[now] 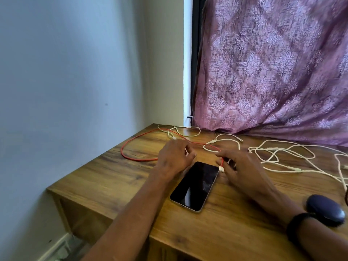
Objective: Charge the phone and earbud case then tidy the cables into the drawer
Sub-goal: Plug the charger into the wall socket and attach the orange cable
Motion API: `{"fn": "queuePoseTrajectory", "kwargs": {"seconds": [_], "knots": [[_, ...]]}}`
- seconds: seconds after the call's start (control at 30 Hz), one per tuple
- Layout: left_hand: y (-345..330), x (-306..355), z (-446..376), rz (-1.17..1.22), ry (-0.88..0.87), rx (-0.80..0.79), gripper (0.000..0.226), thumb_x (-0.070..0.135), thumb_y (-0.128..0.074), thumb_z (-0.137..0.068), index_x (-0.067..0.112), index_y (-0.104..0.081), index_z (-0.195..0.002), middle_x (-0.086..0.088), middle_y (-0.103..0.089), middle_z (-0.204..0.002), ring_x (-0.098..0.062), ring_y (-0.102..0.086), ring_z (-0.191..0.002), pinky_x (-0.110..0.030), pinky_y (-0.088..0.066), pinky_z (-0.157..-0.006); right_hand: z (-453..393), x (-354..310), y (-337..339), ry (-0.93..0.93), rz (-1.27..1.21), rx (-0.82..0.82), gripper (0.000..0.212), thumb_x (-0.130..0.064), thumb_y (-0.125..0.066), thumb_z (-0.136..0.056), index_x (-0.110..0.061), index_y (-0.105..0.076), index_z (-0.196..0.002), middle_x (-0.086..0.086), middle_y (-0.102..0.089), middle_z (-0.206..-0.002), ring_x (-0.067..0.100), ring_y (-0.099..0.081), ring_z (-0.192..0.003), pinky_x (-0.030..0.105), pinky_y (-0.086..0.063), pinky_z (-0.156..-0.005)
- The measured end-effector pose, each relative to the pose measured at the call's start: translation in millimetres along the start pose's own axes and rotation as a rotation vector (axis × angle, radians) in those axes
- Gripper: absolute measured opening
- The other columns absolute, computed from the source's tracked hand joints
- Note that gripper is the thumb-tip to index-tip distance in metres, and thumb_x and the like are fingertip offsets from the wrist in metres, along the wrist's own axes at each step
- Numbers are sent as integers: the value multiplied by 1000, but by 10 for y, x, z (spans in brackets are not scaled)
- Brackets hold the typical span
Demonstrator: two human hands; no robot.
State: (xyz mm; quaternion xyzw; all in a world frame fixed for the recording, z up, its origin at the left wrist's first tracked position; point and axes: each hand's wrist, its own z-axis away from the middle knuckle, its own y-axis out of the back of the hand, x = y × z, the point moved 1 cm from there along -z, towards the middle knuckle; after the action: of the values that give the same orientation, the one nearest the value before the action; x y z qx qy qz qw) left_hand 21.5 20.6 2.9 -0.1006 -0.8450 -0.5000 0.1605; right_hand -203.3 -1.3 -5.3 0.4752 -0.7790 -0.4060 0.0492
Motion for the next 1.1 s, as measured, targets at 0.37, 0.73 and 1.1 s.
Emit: {"fn": "queuePoseTrajectory", "kwargs": {"seconds": [0.37, 0.73, 1.1], "knots": [[-15, -182, -19, -175, 99, -106, 19, 30, -60, -99, 20, -67, -113, -5, -63, -122, -26, -55, -119, -50, -49, -100, 20, -29, 15, -141, -66, -40, 36, -7, -68, -93, -27, -73, -122, -26, -66, -82, -5, -64, -84, 9, -50, -73], [535, -306, 700, 268, -146, 394, 31, 34, -54, -104, 38, -56, -134, 16, -71, -104, -11, -63, -105, -47, -54, -91, -597, -67, -181, -201, 3, -154, 40, -23, -52, -98, -32, -64, -135, 2, -73, -124, 24, -68, -109, 36, -51, -95], [1201, -871, 1769, 906, 316, 647, 14, 26, -67, -97, 28, -75, -109, 9, -78, -98, -8, -73, -96, -28, -59, -87, -1295, -989, -927, -111, 360, -364, 24, -27, -60, -86, -19, -64, -109, 12, -71, -105, 35, -67, -103, 38, -53, -85]]}}
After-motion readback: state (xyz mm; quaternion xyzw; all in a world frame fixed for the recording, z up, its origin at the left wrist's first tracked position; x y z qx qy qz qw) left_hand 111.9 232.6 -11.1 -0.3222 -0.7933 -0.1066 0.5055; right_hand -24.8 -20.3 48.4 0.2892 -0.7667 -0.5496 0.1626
